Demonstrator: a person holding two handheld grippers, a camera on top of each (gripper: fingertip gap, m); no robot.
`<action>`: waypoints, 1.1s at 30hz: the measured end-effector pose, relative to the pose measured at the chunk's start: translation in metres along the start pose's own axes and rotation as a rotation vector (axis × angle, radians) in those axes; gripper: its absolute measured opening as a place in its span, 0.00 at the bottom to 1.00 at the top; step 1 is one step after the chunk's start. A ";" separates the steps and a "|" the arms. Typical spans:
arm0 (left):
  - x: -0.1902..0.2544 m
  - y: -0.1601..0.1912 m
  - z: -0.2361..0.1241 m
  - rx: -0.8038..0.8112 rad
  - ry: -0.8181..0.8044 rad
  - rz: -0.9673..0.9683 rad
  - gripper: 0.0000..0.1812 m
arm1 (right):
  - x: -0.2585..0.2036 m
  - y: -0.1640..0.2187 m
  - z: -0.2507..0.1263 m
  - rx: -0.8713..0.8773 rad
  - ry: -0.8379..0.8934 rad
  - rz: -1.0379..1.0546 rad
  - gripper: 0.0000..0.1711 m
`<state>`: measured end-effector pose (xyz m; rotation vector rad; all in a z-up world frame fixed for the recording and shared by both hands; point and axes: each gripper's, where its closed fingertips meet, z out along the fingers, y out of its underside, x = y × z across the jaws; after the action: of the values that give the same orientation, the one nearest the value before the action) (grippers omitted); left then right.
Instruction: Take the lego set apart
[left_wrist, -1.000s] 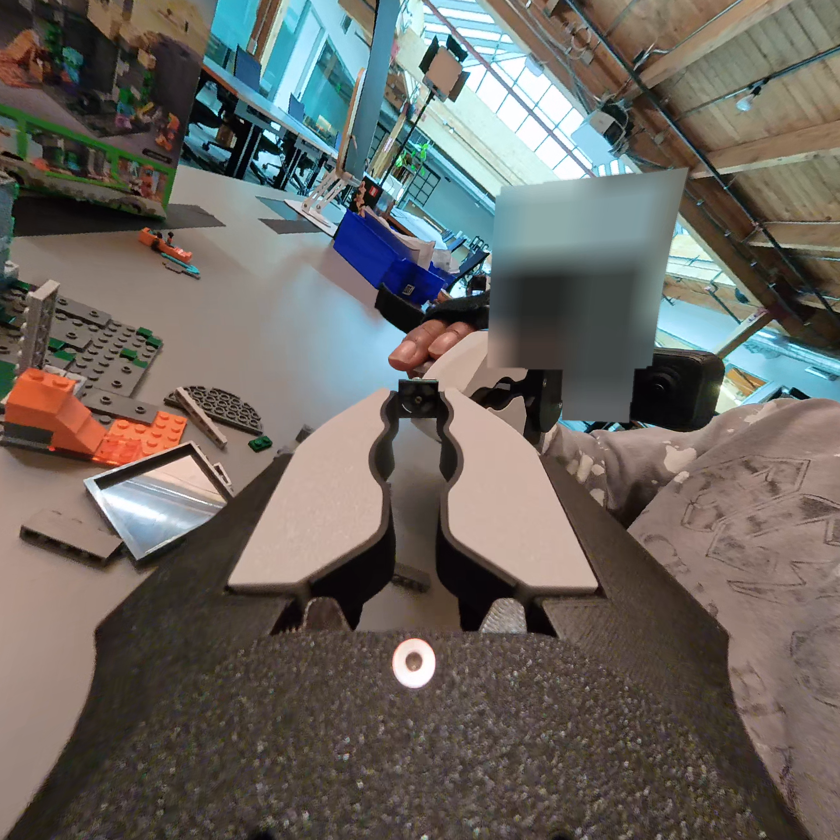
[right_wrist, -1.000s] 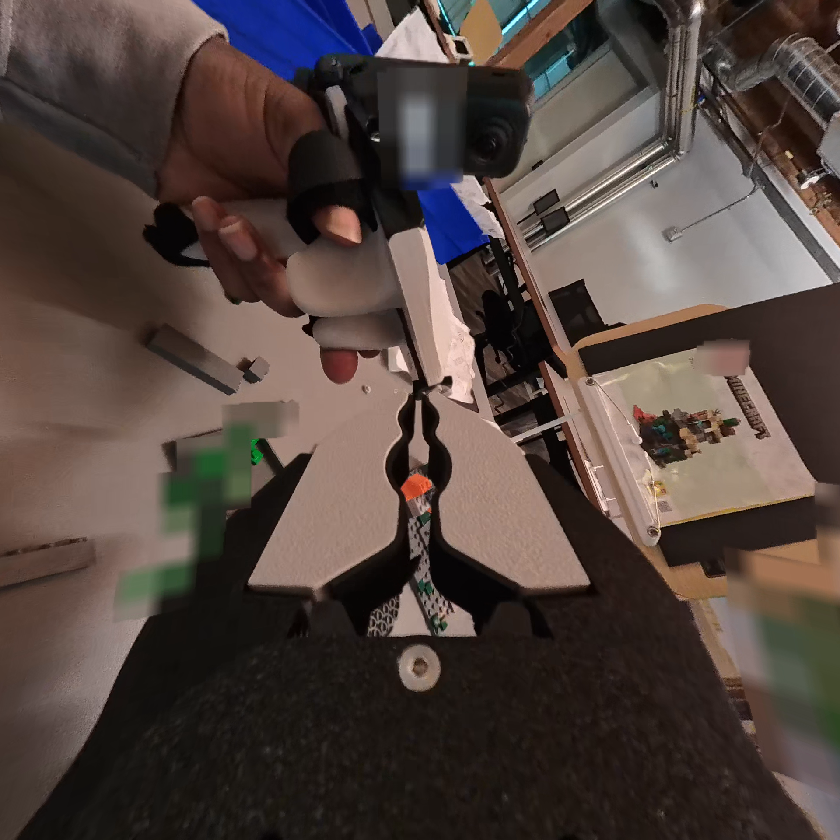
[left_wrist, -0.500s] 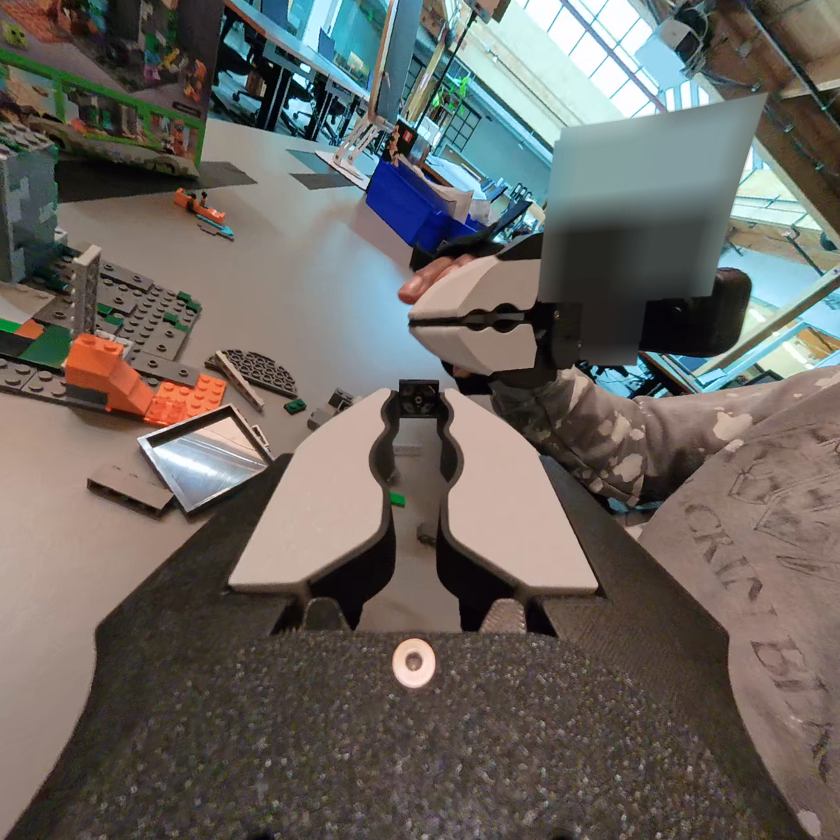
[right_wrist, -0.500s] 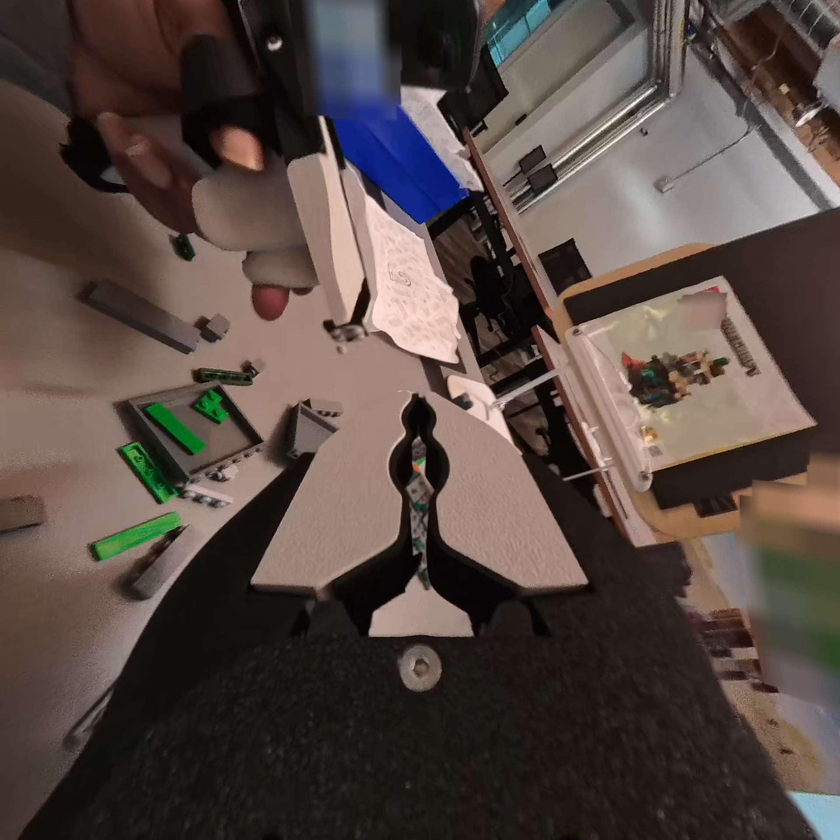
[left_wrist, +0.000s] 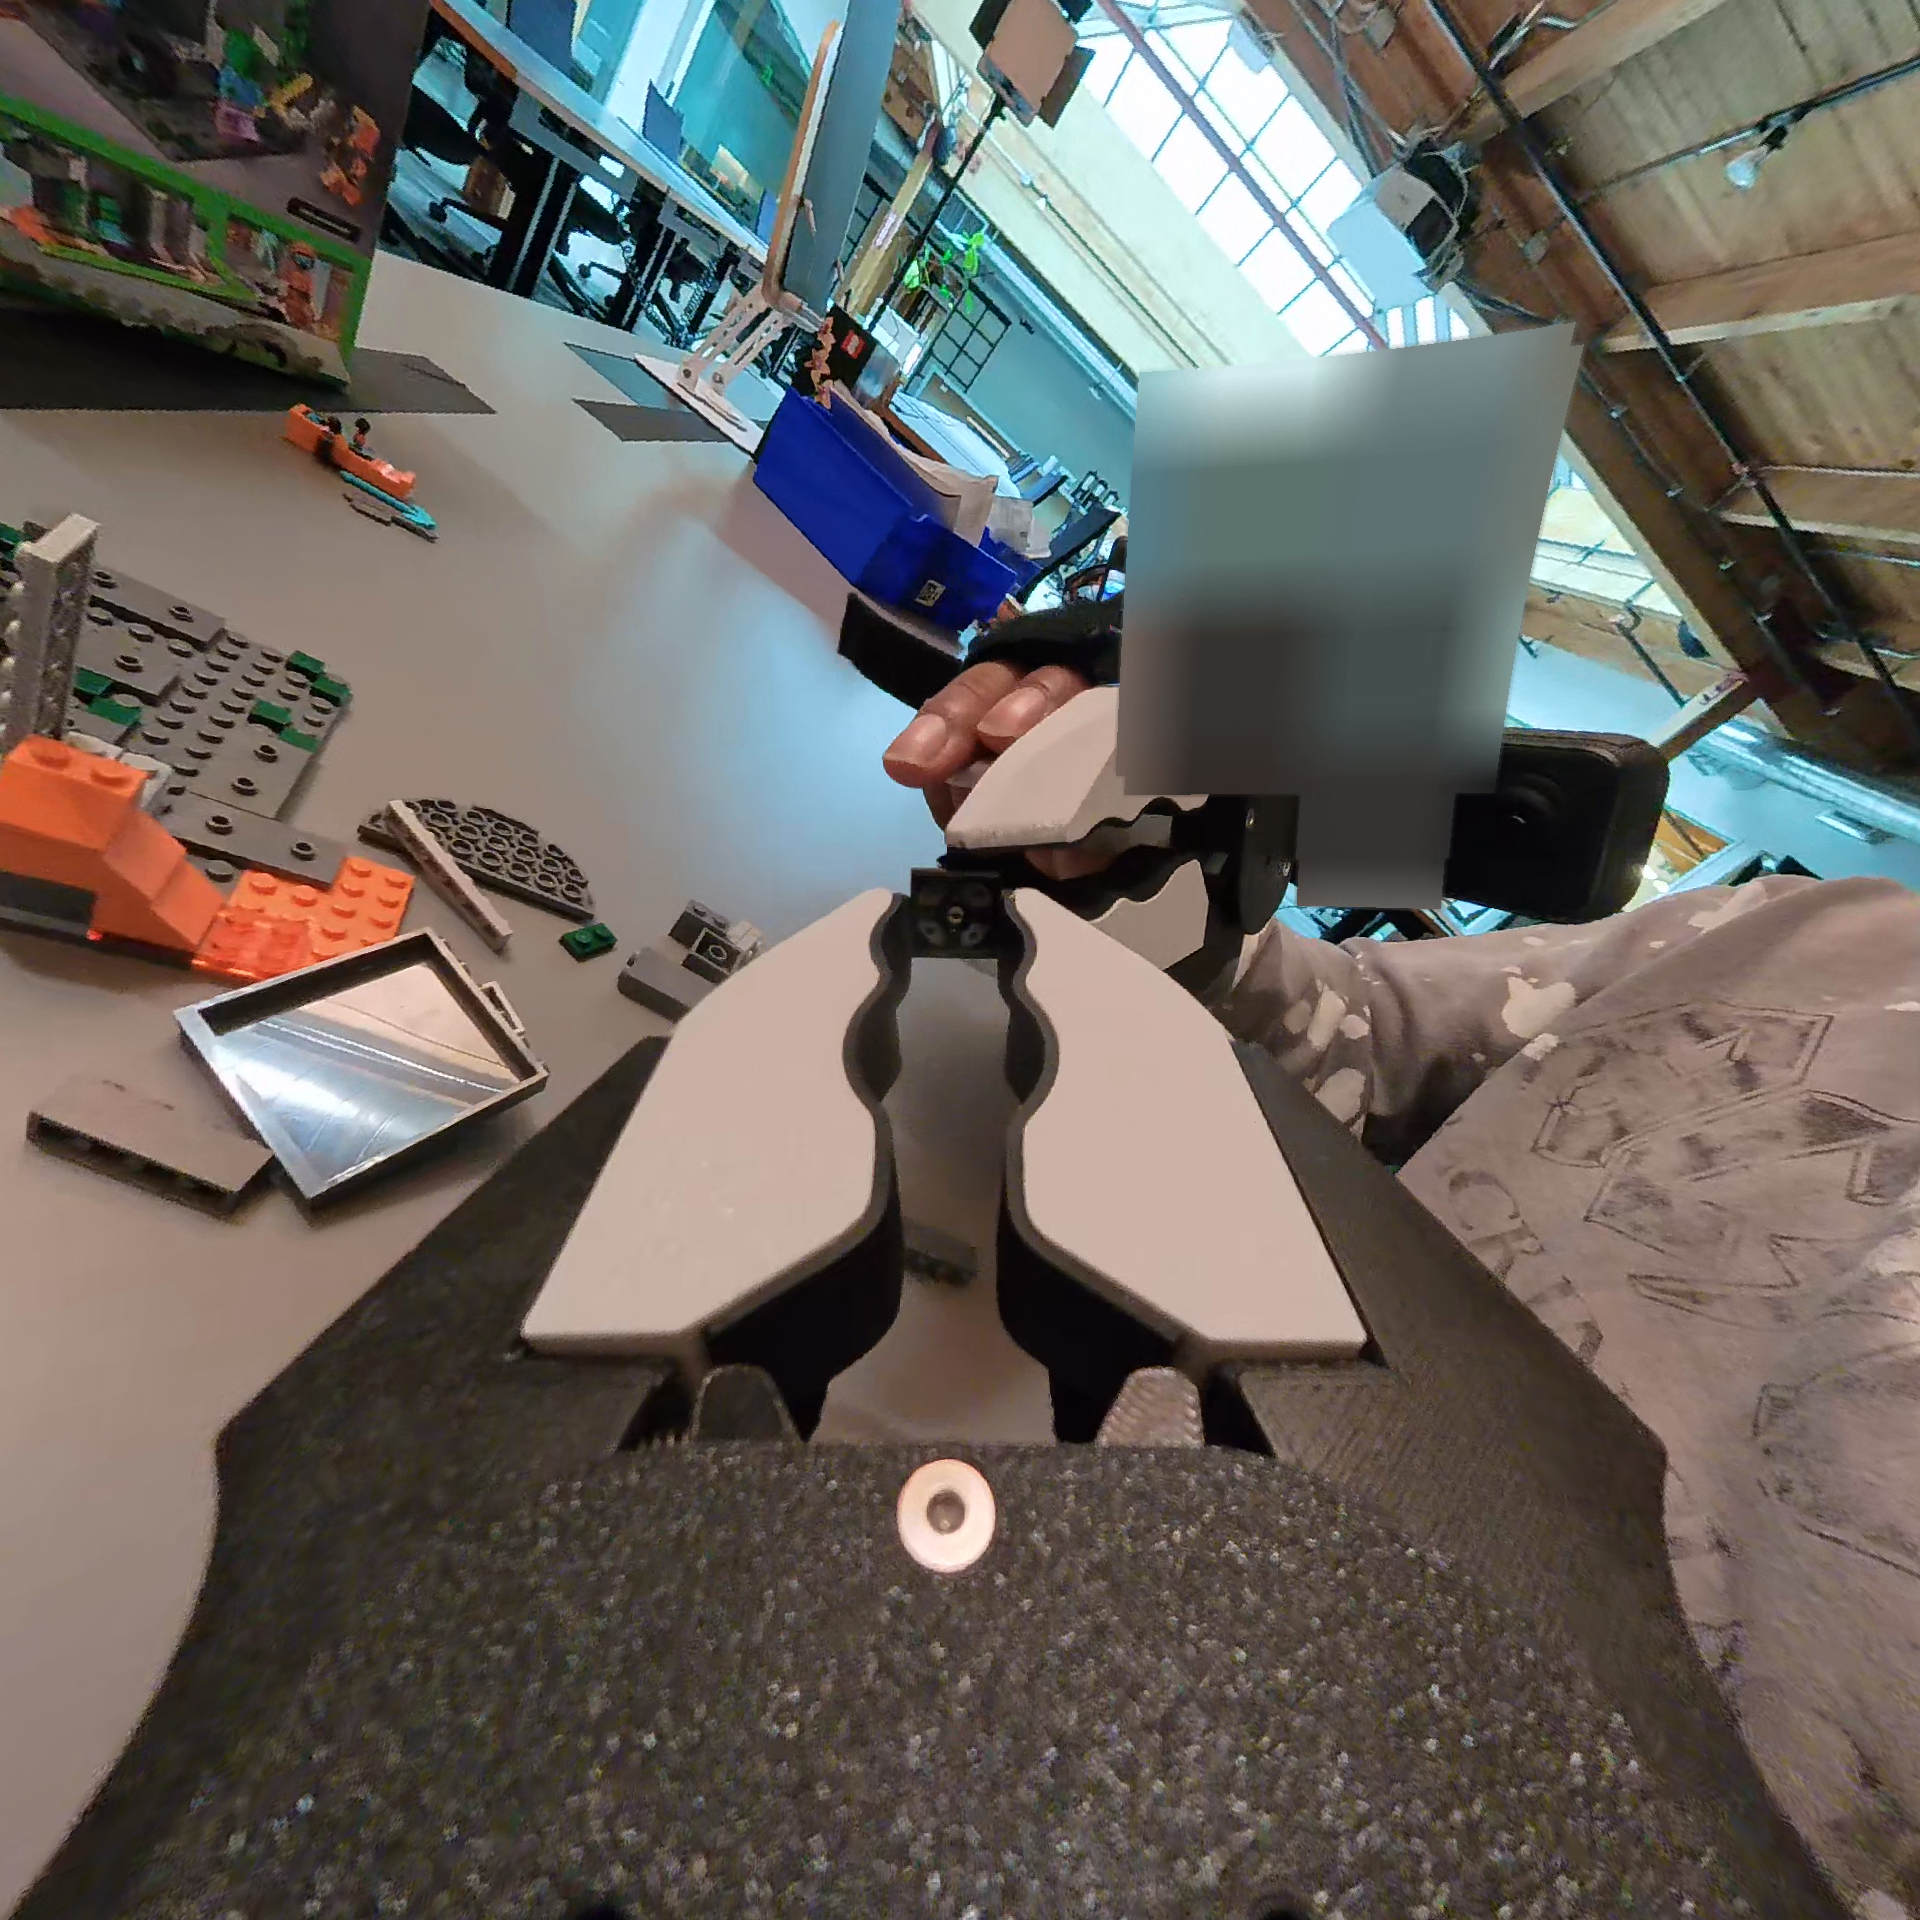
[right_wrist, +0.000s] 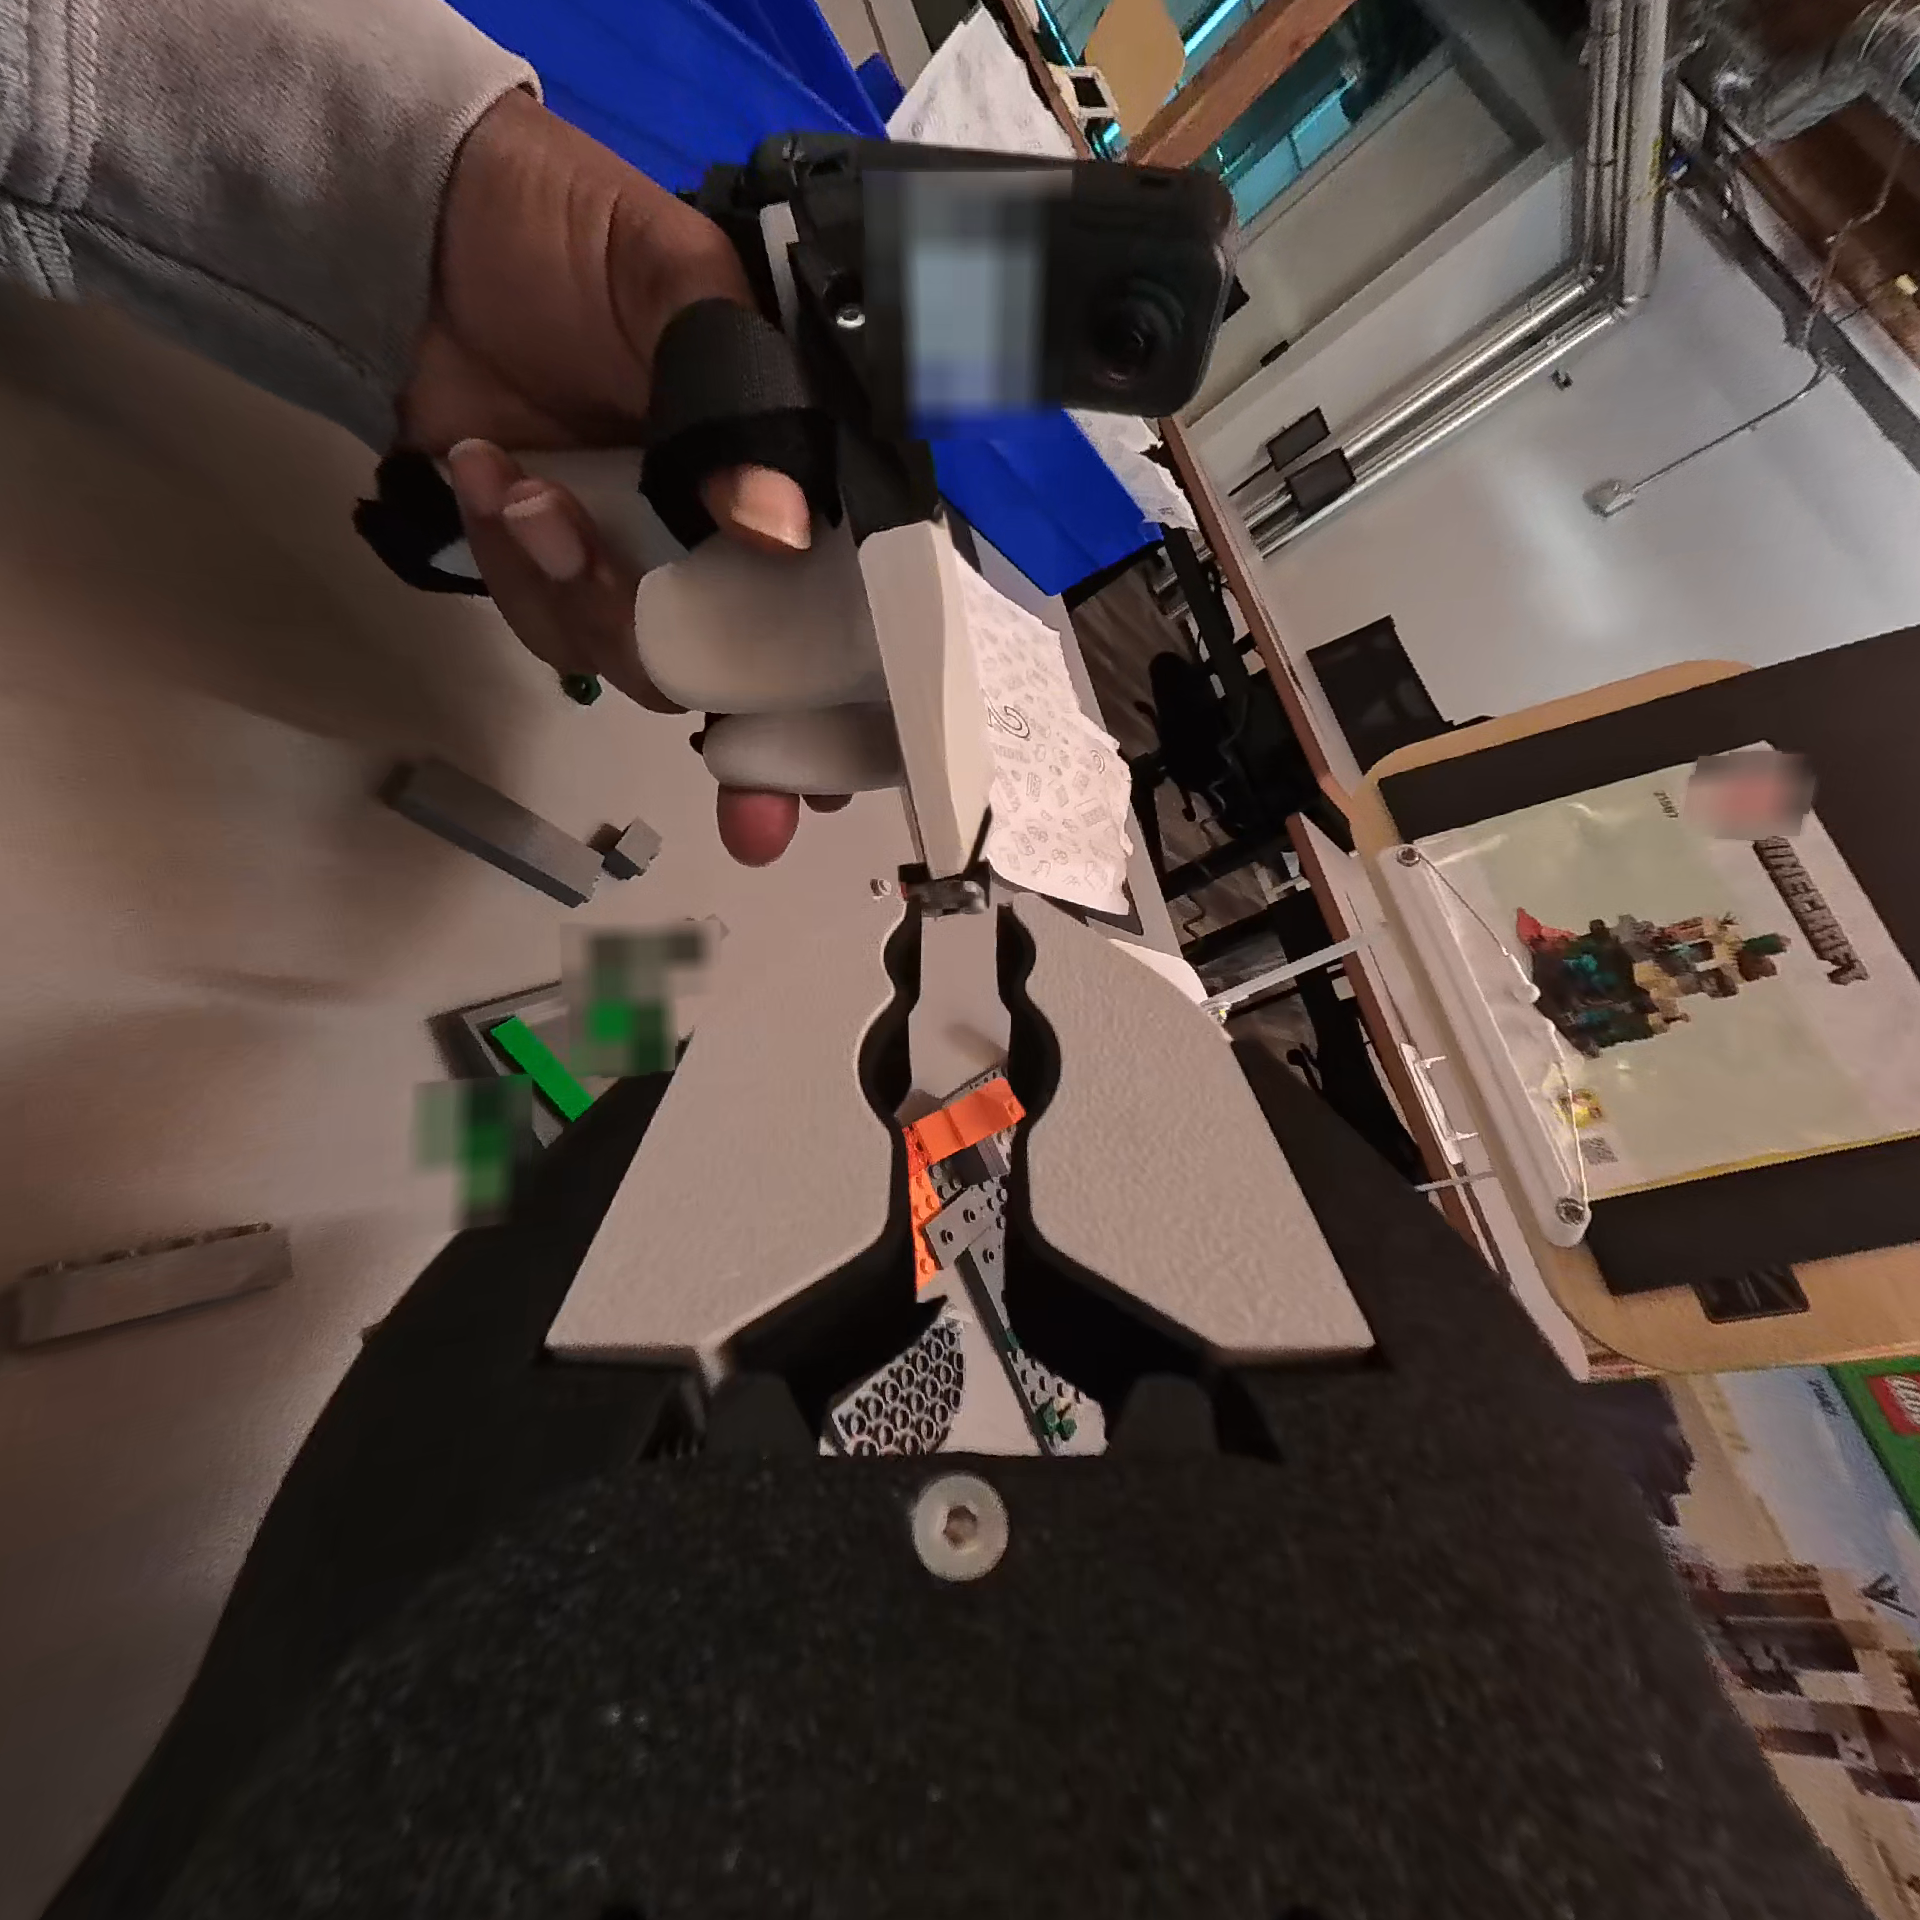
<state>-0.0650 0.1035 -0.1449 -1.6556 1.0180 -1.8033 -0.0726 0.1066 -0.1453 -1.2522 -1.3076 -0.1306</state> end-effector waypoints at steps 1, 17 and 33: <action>0.000 0.001 0.000 -0.004 -0.002 -0.001 0.09 | -0.001 0.000 0.000 -0.002 -0.003 -0.004 0.08; -0.003 -0.003 0.001 0.031 0.015 -0.101 0.09 | -0.002 0.004 0.004 -0.029 0.029 -0.077 0.06; 0.001 0.005 0.002 -0.033 -0.001 -0.039 0.09 | -0.004 0.002 0.006 -0.013 0.033 -0.086 0.10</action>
<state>-0.0640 0.0993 -0.1484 -1.7068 1.0273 -1.8197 -0.0765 0.1101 -0.1507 -1.2003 -1.3340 -0.2206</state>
